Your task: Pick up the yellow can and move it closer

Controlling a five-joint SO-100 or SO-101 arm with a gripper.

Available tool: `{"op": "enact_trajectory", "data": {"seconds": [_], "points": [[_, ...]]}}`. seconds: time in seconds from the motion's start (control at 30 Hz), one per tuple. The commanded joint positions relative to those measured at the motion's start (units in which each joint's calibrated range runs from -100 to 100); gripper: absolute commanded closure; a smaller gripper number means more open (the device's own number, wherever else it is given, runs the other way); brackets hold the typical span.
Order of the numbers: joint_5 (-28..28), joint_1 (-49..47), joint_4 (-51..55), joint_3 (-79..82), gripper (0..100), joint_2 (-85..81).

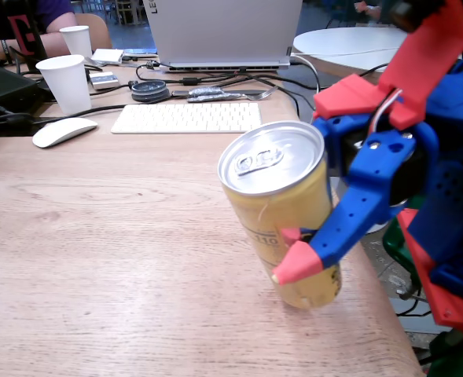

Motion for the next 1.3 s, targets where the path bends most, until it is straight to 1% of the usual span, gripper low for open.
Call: {"op": "enact_trajectory", "data": {"seconds": [0.0, 0.33, 0.43, 0.47, 1.27], "points": [[-0.2, 0.6, -0.3, -5.7, 79, -3.0], [-0.2, 0.9, -0.3, -5.6, 79, -3.0], [-0.2, 12.7, -0.3, -5.6, 78, -3.0], [-0.2, 14.9, -0.3, -5.6, 78, -3.0], [0.0, 15.1, -0.4, -5.6, 78, -3.0]]}}
